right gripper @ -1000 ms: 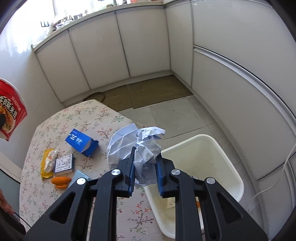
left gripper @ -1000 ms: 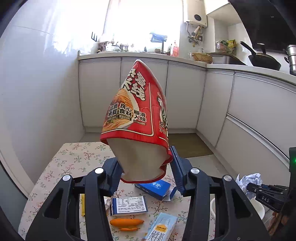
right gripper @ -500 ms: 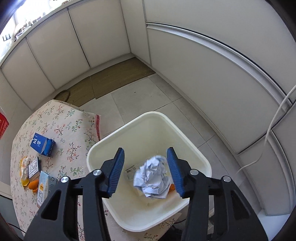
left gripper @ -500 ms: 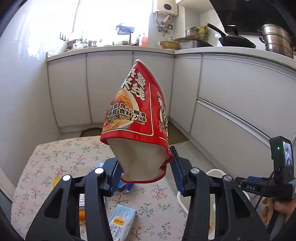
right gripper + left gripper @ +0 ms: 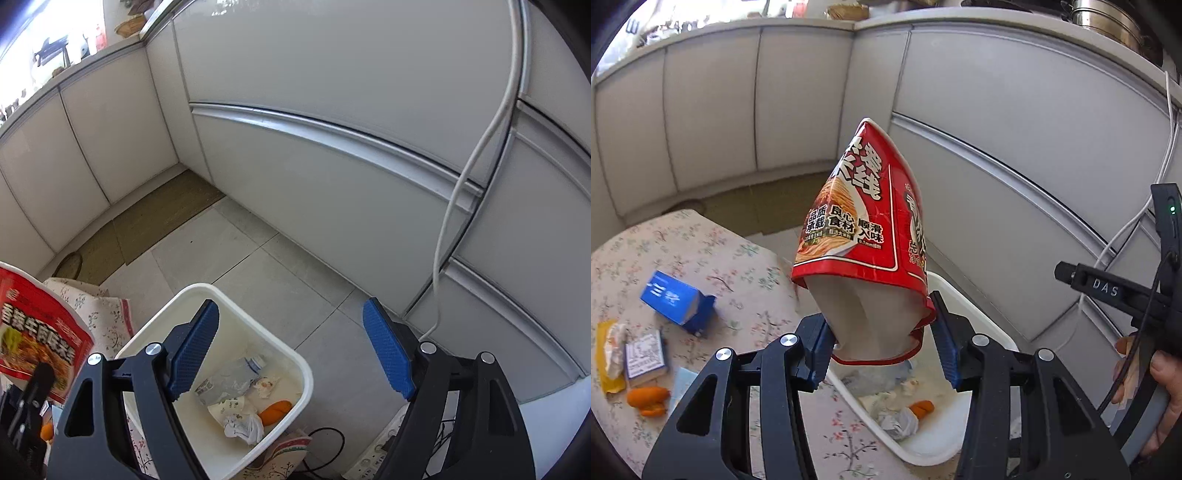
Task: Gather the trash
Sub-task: 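Open the left tool dropping the noodle cup while the right tool releases the paper, then move the right tool back to the table and grasp the white tissue, then grasp the yellow snack wrapper with the left tool while the right tool holds the tissue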
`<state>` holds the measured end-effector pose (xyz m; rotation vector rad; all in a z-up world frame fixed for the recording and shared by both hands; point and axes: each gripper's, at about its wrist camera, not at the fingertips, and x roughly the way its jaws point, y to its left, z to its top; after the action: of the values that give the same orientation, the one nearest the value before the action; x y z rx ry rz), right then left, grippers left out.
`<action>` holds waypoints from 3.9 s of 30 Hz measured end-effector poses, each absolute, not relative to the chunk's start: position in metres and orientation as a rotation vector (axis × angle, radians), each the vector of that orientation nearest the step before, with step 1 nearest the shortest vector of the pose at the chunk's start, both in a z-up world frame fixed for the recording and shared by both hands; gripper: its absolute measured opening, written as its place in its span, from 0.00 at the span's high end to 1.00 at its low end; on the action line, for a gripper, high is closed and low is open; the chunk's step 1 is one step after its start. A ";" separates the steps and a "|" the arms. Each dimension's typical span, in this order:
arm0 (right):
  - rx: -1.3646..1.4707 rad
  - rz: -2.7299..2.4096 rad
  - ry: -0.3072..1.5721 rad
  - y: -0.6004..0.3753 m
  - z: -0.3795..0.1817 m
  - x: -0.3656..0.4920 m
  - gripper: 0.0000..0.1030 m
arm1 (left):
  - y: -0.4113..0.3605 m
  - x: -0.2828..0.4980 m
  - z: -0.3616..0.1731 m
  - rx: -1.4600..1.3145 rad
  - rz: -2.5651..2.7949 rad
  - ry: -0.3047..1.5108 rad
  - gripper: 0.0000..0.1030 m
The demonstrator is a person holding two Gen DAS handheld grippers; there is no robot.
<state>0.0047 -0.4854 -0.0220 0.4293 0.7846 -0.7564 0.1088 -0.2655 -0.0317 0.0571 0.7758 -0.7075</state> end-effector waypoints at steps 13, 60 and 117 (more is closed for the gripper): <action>0.423 -0.808 0.742 -0.498 -0.016 -0.016 0.22 | -0.297 0.125 -0.055 0.014 -0.828 0.933 0.32; 0.086 -0.384 0.672 -0.263 0.006 0.102 0.06 | -0.066 0.146 -0.002 -0.059 -0.130 0.784 0.08; 0.146 0.327 1.212 -0.019 -0.144 0.279 0.60 | 0.169 0.177 -0.023 -0.425 0.364 0.962 0.08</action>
<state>0.2793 -0.0191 -0.1438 0.1463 1.2122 0.3267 0.1766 0.1688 -0.0226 -0.4245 0.9622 0.3645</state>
